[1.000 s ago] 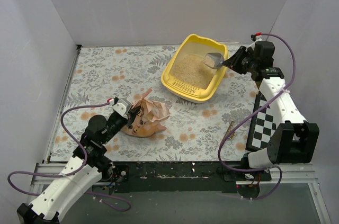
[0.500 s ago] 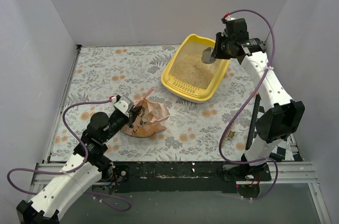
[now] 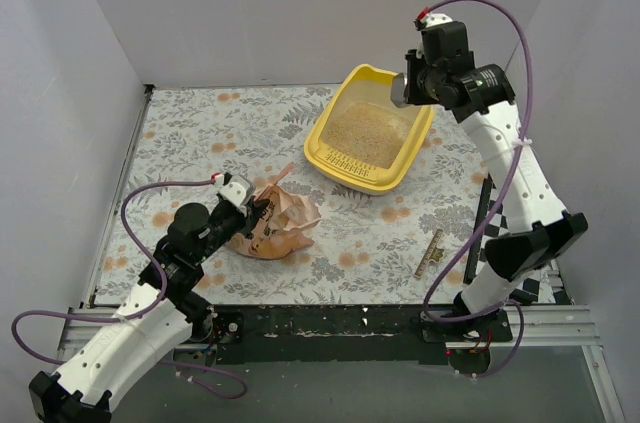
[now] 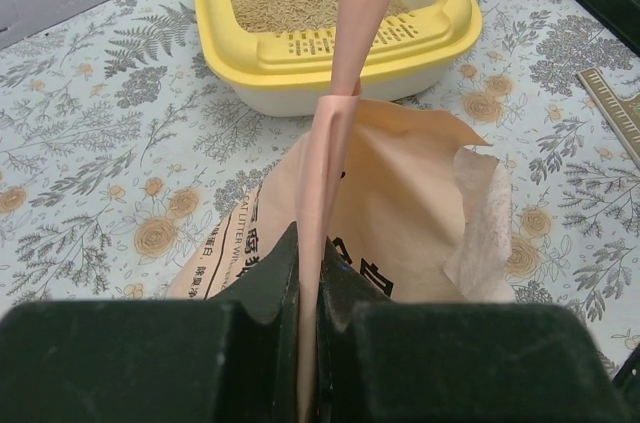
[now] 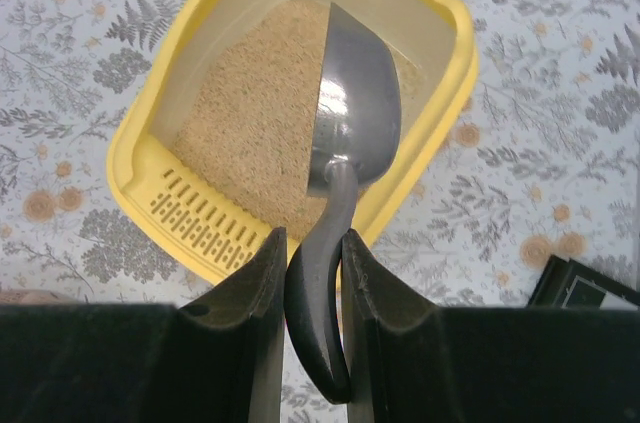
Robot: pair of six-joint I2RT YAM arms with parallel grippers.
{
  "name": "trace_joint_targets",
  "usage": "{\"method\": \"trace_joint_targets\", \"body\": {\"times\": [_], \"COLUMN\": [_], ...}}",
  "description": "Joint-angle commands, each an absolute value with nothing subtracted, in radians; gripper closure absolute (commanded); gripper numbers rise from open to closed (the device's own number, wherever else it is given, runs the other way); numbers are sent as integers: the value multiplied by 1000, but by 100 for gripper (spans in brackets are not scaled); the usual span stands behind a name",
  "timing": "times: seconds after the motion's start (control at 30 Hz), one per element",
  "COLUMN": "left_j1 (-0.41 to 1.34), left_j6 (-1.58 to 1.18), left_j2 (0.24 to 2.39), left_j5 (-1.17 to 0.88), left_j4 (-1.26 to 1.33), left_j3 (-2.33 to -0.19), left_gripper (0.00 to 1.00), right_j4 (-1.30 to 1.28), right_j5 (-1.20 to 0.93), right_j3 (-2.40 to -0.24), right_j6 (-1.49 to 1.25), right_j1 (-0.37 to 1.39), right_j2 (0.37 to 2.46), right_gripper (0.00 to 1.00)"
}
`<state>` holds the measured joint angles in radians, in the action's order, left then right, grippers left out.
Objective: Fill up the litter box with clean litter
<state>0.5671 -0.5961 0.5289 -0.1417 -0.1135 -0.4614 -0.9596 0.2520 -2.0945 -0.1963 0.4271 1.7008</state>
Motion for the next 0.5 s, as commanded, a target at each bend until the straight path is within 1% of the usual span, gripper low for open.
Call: {"method": "trace_joint_targets", "body": {"times": [0.0,0.13,0.27,0.47], "left_j1": [575,575,575,575], "left_j6": [-630,-658,-667,-663], "left_j2": [540,551,555,594], "left_j5": [-153,-181,-193,-204], "left_j4": [-135,-144,-144,-146], "left_j3": [-518,-523,-538,-566], "left_gripper": [100,100,100,100], "right_j4": [-852,-663,-506,-525], "right_j5": [370,325,357,431], "right_j3": [-1900,-1613,-1358,-1184], "right_j6": [-267,-421,-578,-777], "right_j1": [407,330,304,296], "right_j2": [1459,1238,1053,941], "right_gripper": [99,99,99,99]}}
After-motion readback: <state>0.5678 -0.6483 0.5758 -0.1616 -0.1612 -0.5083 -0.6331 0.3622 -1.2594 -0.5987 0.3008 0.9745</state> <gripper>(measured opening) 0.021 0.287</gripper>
